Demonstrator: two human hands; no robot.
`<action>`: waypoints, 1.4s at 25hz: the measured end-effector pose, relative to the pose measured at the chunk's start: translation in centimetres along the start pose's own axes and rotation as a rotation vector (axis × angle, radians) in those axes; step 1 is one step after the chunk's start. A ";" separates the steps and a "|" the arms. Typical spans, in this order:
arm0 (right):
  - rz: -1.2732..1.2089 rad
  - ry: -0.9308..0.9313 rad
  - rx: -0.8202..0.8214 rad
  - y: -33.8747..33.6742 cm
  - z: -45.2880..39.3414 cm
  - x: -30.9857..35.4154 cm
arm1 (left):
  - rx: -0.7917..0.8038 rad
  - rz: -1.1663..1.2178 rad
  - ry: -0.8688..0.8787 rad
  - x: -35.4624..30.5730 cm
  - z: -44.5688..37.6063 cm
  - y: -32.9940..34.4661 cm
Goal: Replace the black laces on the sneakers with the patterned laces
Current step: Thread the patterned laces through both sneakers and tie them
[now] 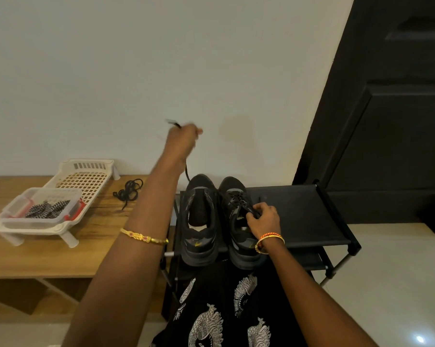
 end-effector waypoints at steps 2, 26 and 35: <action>0.004 -0.004 0.107 0.0 -0.5 0.3 | -0.006 -0.108 -0.145 5.3 -0.5 1.0; 0.194 0.083 -0.052 -0.1 -1.3 1.2 | 0.041 -1.150 0.627 18.2 -0.3 11.3; 0.167 0.119 -0.104 0.0 -1.3 0.8 | 0.003 -0.929 0.535 18.6 -1.1 11.3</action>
Point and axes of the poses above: each hand's wrist, its own z-axis away from the middle knuckle, its own y-axis out of the palm, x = y × z, the point moved 2 cm from there along -z, towards the middle knuckle, and after that the axes turned 6 degrees about -y, right-handed, at the moved point
